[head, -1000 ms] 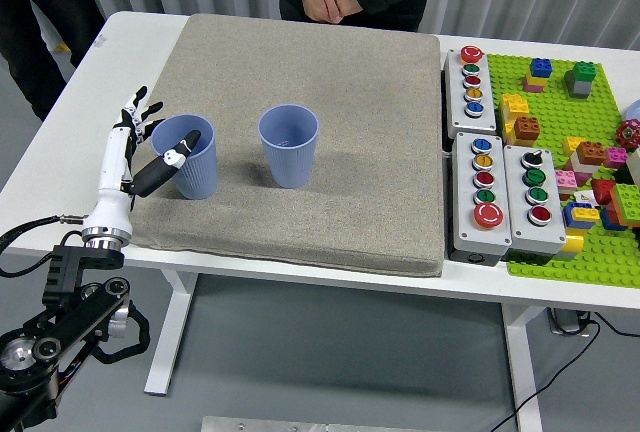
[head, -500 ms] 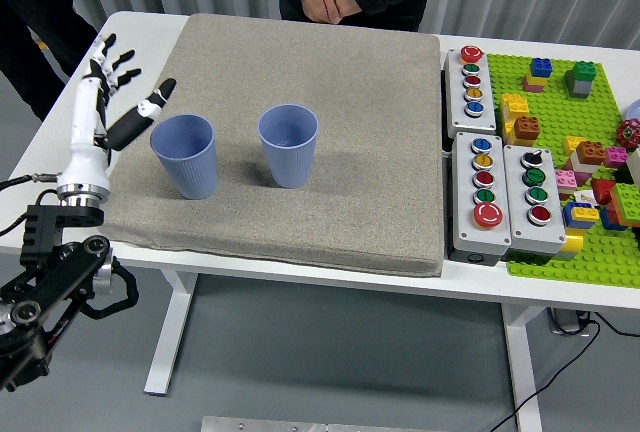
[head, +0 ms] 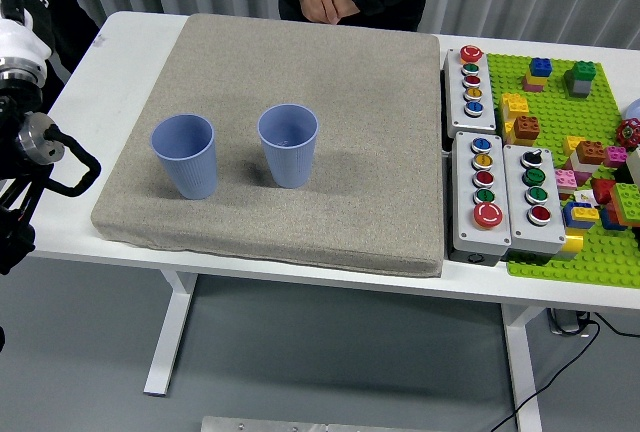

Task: Pick cup pour cup place

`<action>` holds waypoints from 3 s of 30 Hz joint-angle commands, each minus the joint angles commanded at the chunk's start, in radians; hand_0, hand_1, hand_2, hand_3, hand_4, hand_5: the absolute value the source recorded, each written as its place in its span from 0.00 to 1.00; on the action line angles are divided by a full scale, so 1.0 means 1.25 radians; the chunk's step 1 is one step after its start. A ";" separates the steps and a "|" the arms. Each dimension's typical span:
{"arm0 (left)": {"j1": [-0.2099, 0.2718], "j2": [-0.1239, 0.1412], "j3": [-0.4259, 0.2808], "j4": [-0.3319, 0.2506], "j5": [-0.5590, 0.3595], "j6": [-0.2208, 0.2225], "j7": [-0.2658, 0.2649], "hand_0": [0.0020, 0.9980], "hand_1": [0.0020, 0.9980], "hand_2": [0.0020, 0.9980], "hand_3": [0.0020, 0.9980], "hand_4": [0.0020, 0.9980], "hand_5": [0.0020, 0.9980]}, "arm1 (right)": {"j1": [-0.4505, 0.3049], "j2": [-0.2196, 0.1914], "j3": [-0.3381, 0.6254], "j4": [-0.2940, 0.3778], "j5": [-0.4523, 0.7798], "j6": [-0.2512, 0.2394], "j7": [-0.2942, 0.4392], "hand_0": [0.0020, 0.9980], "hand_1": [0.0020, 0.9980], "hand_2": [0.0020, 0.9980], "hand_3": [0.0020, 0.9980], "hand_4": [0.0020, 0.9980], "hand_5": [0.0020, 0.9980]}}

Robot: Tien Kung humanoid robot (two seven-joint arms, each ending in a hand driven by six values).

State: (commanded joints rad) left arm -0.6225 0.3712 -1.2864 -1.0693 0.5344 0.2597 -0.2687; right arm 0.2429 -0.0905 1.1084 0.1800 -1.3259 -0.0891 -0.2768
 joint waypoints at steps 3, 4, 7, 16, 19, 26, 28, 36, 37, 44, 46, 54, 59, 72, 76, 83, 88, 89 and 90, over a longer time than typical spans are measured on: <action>-0.019 0.006 -0.001 0.044 -0.086 -0.027 -0.007 0.72 0.72 0.75 0.78 0.77 1.00 | 0.002 0.000 0.001 0.000 -0.004 0.001 -0.001 0.67 0.63 0.55 0.56 0.00 0.07; -0.021 0.008 -0.005 0.058 -0.108 -0.032 -0.010 0.72 0.72 0.75 0.78 0.77 1.00 | 0.003 0.000 0.001 0.000 -0.004 0.001 0.000 0.67 0.63 0.55 0.56 0.00 0.07; -0.023 0.010 -0.012 0.079 -0.140 -0.043 -0.013 0.72 0.72 0.75 0.78 0.77 1.00 | 0.004 -0.001 0.002 0.000 -0.004 0.000 0.000 0.67 0.63 0.55 0.56 0.00 0.07; -0.017 0.012 -0.025 0.106 -0.157 -0.062 -0.012 0.73 0.73 0.76 0.79 0.77 1.00 | 0.004 0.000 0.001 0.000 -0.003 0.000 -0.001 0.67 0.63 0.56 0.56 0.00 0.06; -0.015 0.011 -0.029 0.107 -0.155 -0.064 -0.011 0.73 0.73 0.76 0.79 0.77 1.00 | 0.003 0.001 0.002 0.000 -0.004 0.000 -0.001 0.67 0.63 0.56 0.56 0.00 0.06; -0.013 0.009 -0.033 0.104 -0.148 -0.063 -0.009 0.73 0.73 0.77 0.79 0.77 1.00 | 0.004 0.000 0.001 0.000 -0.003 0.000 -0.001 0.67 0.63 0.55 0.56 0.00 0.07; -0.012 0.008 -0.033 0.102 -0.145 -0.063 -0.009 0.73 0.73 0.77 0.80 0.77 1.00 | 0.005 0.000 0.000 0.000 -0.001 -0.001 -0.001 0.67 0.63 0.56 0.56 0.00 0.07; 0.004 0.004 -0.032 0.102 -0.133 -0.056 -0.007 0.73 0.73 0.77 0.80 0.77 1.00 | 0.000 0.004 0.002 0.000 -0.006 0.000 -0.002 0.67 0.63 0.55 0.56 0.00 0.07; 0.008 0.003 -0.032 0.102 -0.133 -0.055 -0.008 0.73 0.73 0.77 0.80 0.77 1.00 | -0.001 0.004 0.003 0.000 -0.006 -0.001 -0.002 0.67 0.63 0.55 0.56 0.00 0.07; 0.025 0.004 -0.033 0.098 -0.110 -0.047 -0.005 0.73 0.73 0.77 0.80 0.77 1.00 | -0.006 0.003 -0.002 0.000 -0.012 0.002 -0.002 0.67 0.63 0.55 0.56 0.00 0.08; 0.027 0.006 -0.032 0.097 -0.109 -0.045 -0.004 0.73 0.73 0.77 0.80 0.77 1.00 | -0.008 0.002 0.001 0.000 -0.013 0.001 -0.002 0.67 0.63 0.55 0.56 0.00 0.08; 0.030 0.006 -0.037 0.095 -0.102 -0.044 -0.003 0.73 0.73 0.77 0.80 0.77 1.00 | -0.011 0.002 0.009 0.000 -0.018 0.003 -0.003 0.67 0.63 0.56 0.56 0.00 0.08; 0.033 0.005 -0.039 0.093 -0.101 -0.044 -0.003 0.73 0.73 0.77 0.80 0.77 1.00 | -0.014 0.002 0.023 0.000 -0.034 0.009 -0.007 0.67 0.63 0.55 0.56 0.00 0.08; 0.017 0.007 -0.034 0.084 -0.093 -0.041 -0.001 0.73 0.73 0.77 0.80 0.76 1.00 | -0.006 0.003 0.056 0.000 -0.050 0.007 -0.007 0.68 0.63 0.55 0.56 0.00 0.08; 0.017 0.005 -0.035 0.082 -0.093 -0.041 -0.001 0.73 0.73 0.77 0.80 0.76 1.00 | -0.006 0.002 0.057 0.000 -0.050 0.007 -0.007 0.68 0.63 0.55 0.56 0.00 0.08; 0.023 0.010 -0.049 0.075 -0.092 -0.041 -0.001 0.73 0.73 0.77 0.80 0.76 1.00 | -0.006 0.003 0.062 0.000 -0.058 0.007 -0.007 0.68 0.63 0.55 0.56 0.00 0.08; 0.026 0.008 -0.051 0.075 -0.092 -0.040 -0.001 0.73 0.73 0.77 0.80 0.76 1.00 | -0.009 0.002 0.065 0.000 -0.061 0.007 -0.007 0.67 0.63 0.55 0.56 0.00 0.08; 0.027 0.008 -0.052 0.076 -0.091 -0.040 0.000 0.73 0.73 0.77 0.80 0.76 1.00 | -0.009 0.003 0.070 0.000 -0.067 0.007 -0.007 0.67 0.63 0.55 0.56 0.00 0.08; 0.027 0.008 -0.052 0.076 -0.091 -0.040 0.000 0.73 0.73 0.77 0.80 0.76 1.00 | -0.010 0.003 0.075 0.000 -0.071 0.007 -0.008 0.67 0.63 0.55 0.56 0.00 0.08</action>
State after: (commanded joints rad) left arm -0.5886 0.3806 -1.3510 -0.9747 0.4208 0.2099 -0.2689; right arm 0.2310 -0.0862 1.2017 0.1800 -1.4150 -0.0807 -0.2868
